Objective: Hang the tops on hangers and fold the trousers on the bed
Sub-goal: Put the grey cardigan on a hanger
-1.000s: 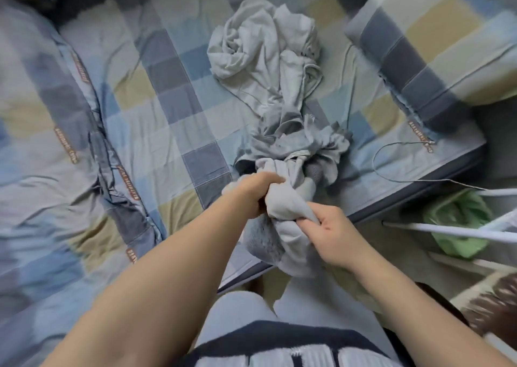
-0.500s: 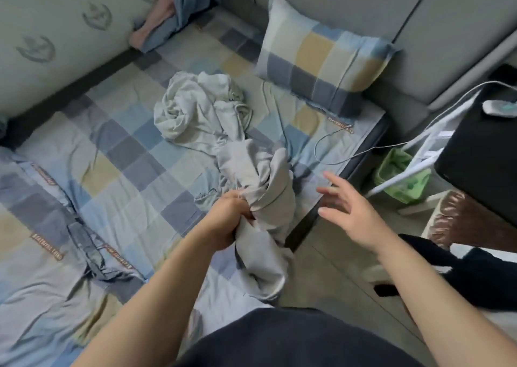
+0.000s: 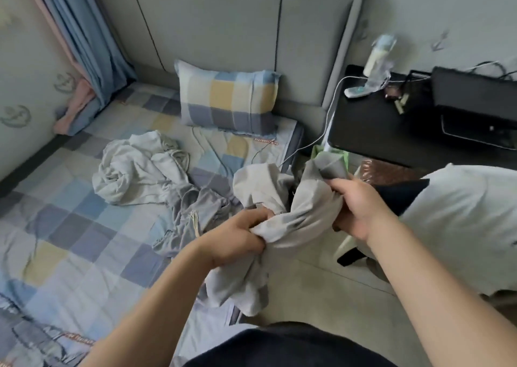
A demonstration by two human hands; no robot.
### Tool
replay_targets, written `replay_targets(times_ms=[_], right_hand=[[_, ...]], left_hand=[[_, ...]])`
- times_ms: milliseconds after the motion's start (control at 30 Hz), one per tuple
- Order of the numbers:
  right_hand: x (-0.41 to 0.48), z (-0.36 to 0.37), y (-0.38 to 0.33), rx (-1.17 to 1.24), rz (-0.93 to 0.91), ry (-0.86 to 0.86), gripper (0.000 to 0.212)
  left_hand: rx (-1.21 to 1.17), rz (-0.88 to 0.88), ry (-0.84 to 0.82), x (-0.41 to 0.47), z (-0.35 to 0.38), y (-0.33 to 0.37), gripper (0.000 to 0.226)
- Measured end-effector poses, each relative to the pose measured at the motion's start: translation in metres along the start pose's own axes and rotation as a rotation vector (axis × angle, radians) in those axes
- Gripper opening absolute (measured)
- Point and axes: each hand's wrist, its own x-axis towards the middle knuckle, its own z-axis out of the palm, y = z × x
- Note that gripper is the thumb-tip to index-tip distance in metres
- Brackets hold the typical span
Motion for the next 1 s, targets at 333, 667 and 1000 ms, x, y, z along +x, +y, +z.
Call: replay_targets(times_ms=[333, 667, 1000], right_hand=[[-0.17, -0.127, -0.016, 0.168, -0.289, 0.092, 0.019], [-0.289, -0.205, -0.024, 0.192, -0.442, 0.373, 0.029], [-0.395, -0.241, -0.038, 0.21, -0.566, 0.627, 0.017]], left_hand=[[-0.333, -0.059, 0.039, -0.027, 0.167, 0.02, 0.047], [0.14, -0.025, 0.133, -0.018, 0.269, 0.021, 0.02], [0.277, 0.478, -0.324, 0.014, 0.386, 0.12, 0.128]])
